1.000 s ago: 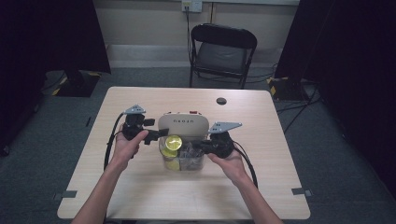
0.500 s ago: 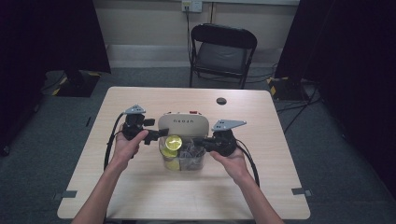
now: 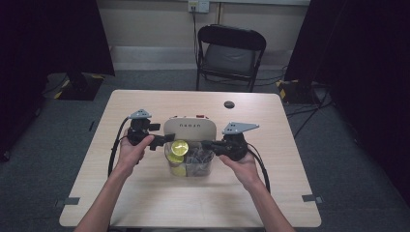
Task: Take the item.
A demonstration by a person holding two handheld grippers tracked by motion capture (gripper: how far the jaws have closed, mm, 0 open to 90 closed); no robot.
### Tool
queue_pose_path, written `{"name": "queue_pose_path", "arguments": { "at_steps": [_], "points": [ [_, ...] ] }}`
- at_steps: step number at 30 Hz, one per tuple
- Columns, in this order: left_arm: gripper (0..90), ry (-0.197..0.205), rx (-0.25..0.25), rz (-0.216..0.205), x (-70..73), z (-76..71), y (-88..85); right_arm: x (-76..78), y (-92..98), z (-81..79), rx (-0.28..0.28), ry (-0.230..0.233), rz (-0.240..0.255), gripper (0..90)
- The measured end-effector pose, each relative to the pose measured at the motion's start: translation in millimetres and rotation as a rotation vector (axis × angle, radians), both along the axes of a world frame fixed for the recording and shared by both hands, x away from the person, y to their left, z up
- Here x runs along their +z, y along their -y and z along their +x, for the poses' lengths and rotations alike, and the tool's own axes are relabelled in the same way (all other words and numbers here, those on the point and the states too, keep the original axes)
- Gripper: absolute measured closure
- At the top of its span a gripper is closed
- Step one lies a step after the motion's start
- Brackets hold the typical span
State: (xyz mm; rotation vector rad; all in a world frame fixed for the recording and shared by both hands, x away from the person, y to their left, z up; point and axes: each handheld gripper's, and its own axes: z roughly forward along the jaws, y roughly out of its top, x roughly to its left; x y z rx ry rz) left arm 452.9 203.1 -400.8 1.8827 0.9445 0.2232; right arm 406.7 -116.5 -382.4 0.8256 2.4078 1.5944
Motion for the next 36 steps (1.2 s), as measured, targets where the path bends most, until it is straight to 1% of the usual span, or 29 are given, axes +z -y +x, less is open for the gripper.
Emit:
{"name": "queue_pose_path", "arguments": {
  "at_steps": [6, 7, 11, 14, 27, 29, 36],
  "points": [
    [12.2, -0.001, -0.001, 0.000, 0.0, 0.0, -0.1, 4.6, 4.1, -1.4, -0.012, 0.013, 0.007, 90.0],
    [12.2, -0.003, 0.002, 0.008, 0.2, -0.1, -0.3, 6.8, 5.7, -2.0, -0.015, 0.020, 0.007, 90.0],
    [12.2, 0.001, 0.003, 0.002, 0.2, -0.5, 0.3, 10.5, 8.5, -3.2, -0.018, 0.030, 0.014, 90.0],
    [12.2, 0.000, 0.001, 0.001, 0.1, -0.3, 0.1, 13.1, 9.7, -4.4, -0.020, 0.031, 0.012, 90.0],
    [11.9, -0.001, 0.001, 0.007, 0.2, 0.1, -0.3, 23.4, 17.8, -7.7, -0.029, 0.048, 0.034, 90.0],
    [11.8, -0.004, 0.002, 0.001, -0.1, 0.2, -0.3, 25.4, 19.8, -8.4, -0.036, 0.051, 0.037, 90.0],
    [11.5, -0.006, 0.005, 0.000, -0.1, 0.1, -0.2, 30.2, 31.3, -10.2, -0.062, 0.060, 0.045, 90.0]
  ]
}}
